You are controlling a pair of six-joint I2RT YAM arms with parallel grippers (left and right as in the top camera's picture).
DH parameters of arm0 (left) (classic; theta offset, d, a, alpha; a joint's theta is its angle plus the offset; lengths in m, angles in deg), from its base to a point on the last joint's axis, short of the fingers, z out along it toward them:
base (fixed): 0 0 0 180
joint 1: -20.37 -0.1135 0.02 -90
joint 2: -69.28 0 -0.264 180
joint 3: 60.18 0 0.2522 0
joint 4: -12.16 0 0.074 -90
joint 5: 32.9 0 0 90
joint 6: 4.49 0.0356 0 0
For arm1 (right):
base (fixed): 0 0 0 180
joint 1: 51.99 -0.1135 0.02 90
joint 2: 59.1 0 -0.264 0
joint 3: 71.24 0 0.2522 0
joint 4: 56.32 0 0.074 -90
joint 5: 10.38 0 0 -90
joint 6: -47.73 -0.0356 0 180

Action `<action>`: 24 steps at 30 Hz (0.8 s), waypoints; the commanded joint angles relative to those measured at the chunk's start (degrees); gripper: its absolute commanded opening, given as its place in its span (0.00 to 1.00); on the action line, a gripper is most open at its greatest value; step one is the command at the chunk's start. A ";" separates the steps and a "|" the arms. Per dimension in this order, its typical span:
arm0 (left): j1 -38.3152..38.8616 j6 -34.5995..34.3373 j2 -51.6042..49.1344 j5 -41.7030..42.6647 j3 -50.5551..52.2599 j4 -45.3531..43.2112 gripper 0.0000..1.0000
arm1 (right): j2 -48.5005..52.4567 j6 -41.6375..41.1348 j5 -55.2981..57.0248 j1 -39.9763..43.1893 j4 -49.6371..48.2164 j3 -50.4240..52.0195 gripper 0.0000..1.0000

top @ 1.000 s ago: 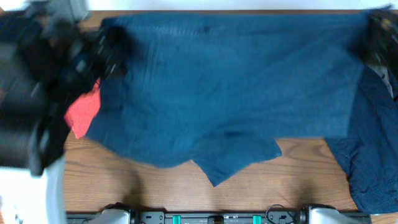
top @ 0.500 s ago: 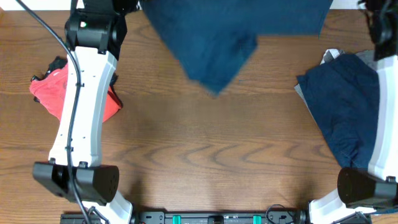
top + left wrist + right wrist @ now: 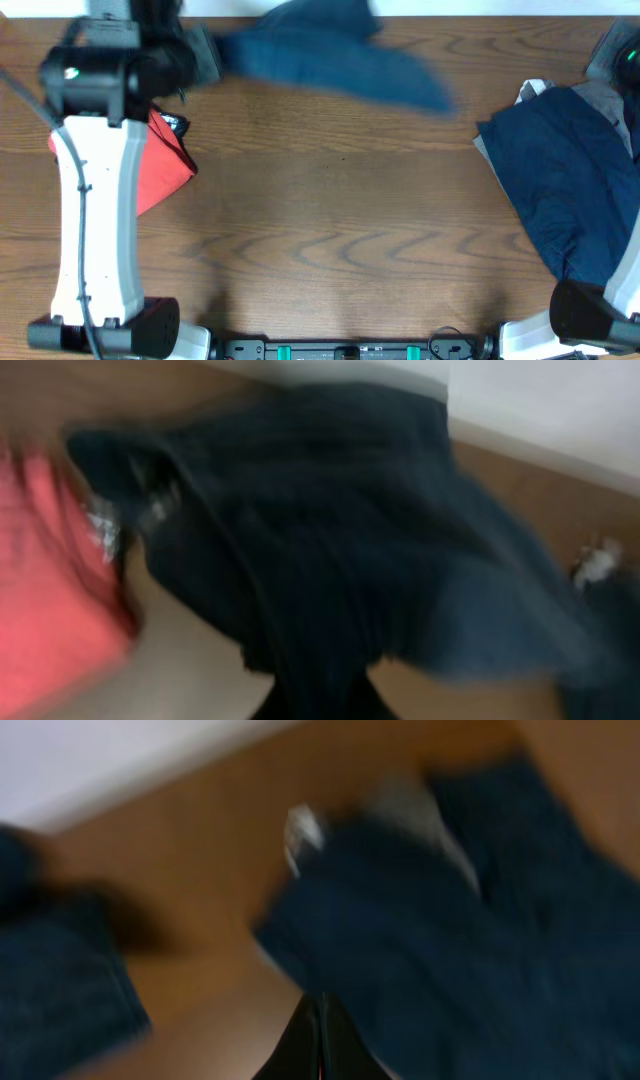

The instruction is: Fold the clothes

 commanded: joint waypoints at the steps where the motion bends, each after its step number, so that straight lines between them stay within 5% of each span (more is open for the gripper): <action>1: 1.36 1.11 -3.08 -0.85 4.57 8.46 0.06 | 1.29 1.01 3.67 -0.09 3.82 7.30 0.01; 12: 3.04 1.11 -3.91 -1.07 25.40 12.11 0.06 | 1.29 4.98 -19.50 -4.57 -3.32 29.29 0.07; 20: 3.04 1.05 -3.91 -4.07 31.47 11.02 0.06 | 1.29 0.15 -25.62 -15.47 -17.59 49.37 0.45; 24: 3.04 1.07 -3.91 -4.09 31.74 11.17 0.06 | 1.29 -5.03 -27.02 -19.87 -27.02 57.75 0.53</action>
